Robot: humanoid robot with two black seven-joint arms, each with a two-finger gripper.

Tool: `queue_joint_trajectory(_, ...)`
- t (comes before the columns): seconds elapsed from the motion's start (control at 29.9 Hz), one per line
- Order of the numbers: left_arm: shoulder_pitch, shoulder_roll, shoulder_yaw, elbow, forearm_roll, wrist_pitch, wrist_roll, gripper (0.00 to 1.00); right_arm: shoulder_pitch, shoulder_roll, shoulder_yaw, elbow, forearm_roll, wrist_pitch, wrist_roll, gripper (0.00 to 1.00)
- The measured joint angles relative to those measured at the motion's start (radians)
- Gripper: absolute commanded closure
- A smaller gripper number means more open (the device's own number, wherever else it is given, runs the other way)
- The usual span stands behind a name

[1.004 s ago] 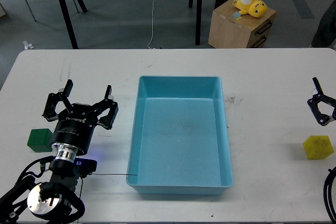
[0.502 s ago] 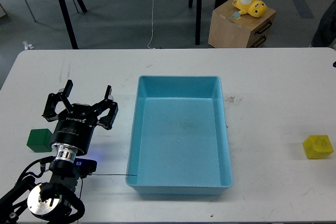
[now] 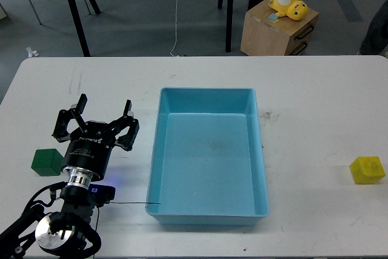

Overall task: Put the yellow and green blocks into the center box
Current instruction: 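Lower the right gripper onto the yellow cube and close on it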

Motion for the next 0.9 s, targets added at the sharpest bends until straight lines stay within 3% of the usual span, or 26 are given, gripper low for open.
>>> queue_joint_trajectory(0.17, 0.000, -0.001, 0.000, 0.000, 0.000, 0.001, 0.000, 0.00, 0.000, 0.107, -0.003, -0.002, -0.137, 0.033, -0.044, 0.04)
queue_joint_trajectory(0.4, 0.000, 0.000, 0.000, 0.009, 0.000, 0.000, 0.000, 0.00, 0.054, 0.259, -0.028, -0.051, -0.363, 0.088, -0.055, 0.04)
queue_joint_trajectory(0.9, 0.000, 0.001, -0.001, 0.017, 0.000, -0.003, 0.000, 0.00, 0.466, 0.323, -0.452, -0.124, -0.390, 0.088, -0.100, 0.04)
